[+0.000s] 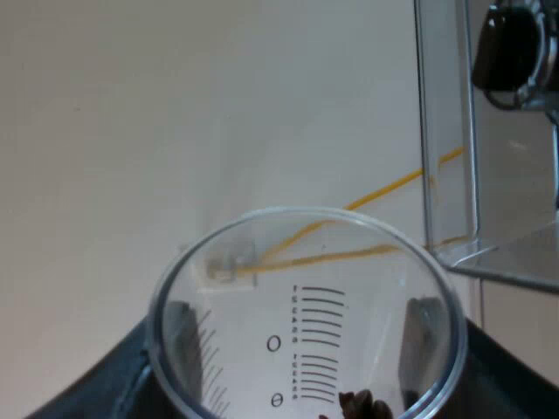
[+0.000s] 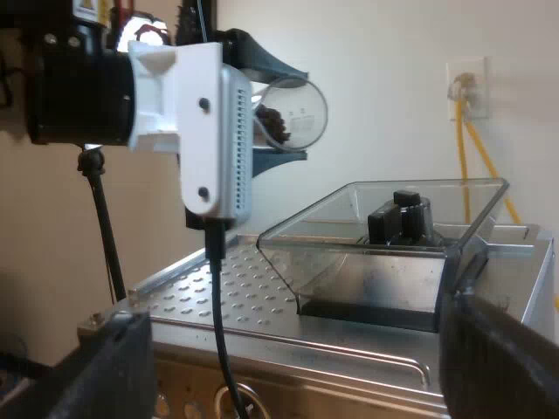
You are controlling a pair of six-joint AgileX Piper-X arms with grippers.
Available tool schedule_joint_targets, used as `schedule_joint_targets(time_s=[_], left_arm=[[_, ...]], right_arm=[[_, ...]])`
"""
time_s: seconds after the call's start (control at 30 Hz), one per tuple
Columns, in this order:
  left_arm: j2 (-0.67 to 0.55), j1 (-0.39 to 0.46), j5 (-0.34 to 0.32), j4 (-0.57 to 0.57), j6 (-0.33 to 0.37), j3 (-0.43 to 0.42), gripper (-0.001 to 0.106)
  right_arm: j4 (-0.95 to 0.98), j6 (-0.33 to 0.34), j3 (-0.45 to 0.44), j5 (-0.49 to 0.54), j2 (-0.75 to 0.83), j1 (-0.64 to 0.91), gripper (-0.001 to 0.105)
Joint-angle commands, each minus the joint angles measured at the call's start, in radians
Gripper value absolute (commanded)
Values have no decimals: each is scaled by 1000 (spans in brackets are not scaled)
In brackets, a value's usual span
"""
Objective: Pour the beans into the coffee machine
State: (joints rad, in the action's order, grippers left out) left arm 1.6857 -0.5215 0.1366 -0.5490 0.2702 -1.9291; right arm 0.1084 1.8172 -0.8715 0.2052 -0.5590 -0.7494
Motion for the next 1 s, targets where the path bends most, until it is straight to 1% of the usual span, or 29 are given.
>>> schedule_joint_targets(time_s=[0.03, 0.07, 0.1, 0.13, 0.2, 0.23, 0.3, 0.4, 0.5, 0.63, 0.73, 0.8, 0.83, 0.9, 1.0], left_arm=[[19, -2, 26, 42, -18, -8, 39], [25, -5, 57, 58, -42, -8, 39], [25, -5, 57, 58, -42, -8, 39], [29, -5, 68, 68, -70, -8, 39], [29, -7, 68, 82, -137, -8, 39], [29, -7, 68, 84, -148, -8, 39], [29, -7, 68, 93, -210, -8, 39], [29, -7, 65, 108, -248, -8, 39], [29, -7, 44, 108, -270, -8, 39], [29, -7, 45, 108, -304, -8, 39], [29, -7, 38, 108, -362, -8, 39], [29, -7, 39, 108, -413, -8, 39], [29, -7, 39, 108, -417, -8, 39], [29, -7, 22, 108, -466, -8, 39], [29, -11, 4, 108, -486, -8, 39]], right_arm=[[-7, -19, -10, -6, 6, -1, 69], [-7, -21, -10, -7, 6, -1, 69], [-7, -21, -10, -7, 6, -1, 69], [-7, -21, -10, -7, 6, -1, 69], [-7, -26, -10, -7, 6, -1, 69], [-7, -27, -10, -7, 6, -1, 69], [-7, -26, -10, -7, 6, -1, 69], [-7, -26, -10, -7, 6, -1, 69], [-7, -26, -10, -7, 6, -1, 69], [-7, -26, -10, -7, 6, -1, 69], [-7, -26, -10, -7, 6, -1, 69], [-7, -26, -10, -7, 6, -1, 69], [-7, -26, -10, -7, 6, -1, 69], [-7, -26, -10, -7, 6, -1, 69], [-7, -26, -10, -7, 6, -1, 69]])
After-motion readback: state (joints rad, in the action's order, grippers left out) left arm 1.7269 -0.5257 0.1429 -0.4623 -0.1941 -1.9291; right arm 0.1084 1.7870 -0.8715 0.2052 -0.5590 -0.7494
